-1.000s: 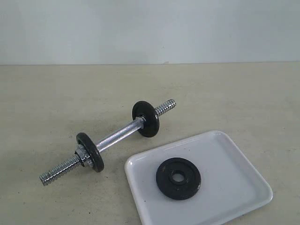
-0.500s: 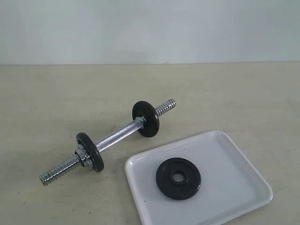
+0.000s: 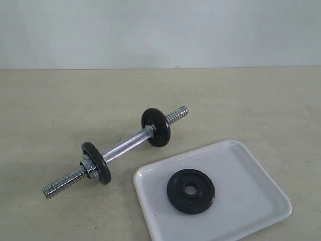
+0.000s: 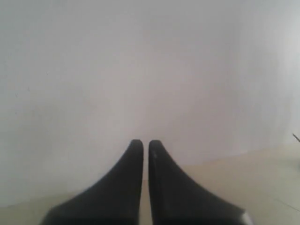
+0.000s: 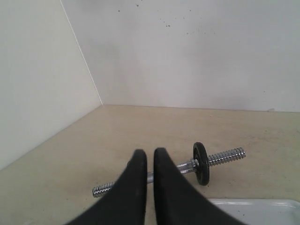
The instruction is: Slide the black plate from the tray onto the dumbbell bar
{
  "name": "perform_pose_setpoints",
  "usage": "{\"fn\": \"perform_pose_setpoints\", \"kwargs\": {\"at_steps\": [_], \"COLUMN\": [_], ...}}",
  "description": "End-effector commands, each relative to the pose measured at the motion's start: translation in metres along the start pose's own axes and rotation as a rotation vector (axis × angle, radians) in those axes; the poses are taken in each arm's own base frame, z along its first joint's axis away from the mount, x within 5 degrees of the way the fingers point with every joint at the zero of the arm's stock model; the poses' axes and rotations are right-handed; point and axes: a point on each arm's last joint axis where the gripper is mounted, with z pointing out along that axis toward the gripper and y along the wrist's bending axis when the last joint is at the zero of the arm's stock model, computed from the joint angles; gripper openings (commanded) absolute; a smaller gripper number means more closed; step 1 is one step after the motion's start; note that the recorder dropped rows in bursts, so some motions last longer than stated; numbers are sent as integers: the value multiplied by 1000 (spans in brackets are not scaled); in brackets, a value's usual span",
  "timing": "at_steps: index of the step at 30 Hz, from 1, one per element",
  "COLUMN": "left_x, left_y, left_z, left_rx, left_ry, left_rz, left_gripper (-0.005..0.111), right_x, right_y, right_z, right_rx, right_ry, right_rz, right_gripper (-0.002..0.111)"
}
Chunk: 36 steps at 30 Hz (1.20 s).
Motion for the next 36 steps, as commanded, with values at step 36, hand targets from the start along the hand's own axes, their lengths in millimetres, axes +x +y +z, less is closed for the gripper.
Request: {"fn": "perform_pose_setpoints", "kwargs": {"at_steps": [36], "left_x": [8], "left_y": [116], "left_z": [114], "left_rx": [201], "left_ry": [-462], "left_rz": [-1284], "left_gripper": [4], "right_x": [7], "right_y": [1], "right_z": [0], "right_rx": [-19], "right_ry": [67], "right_rz": [-24], "right_gripper": [3]}}
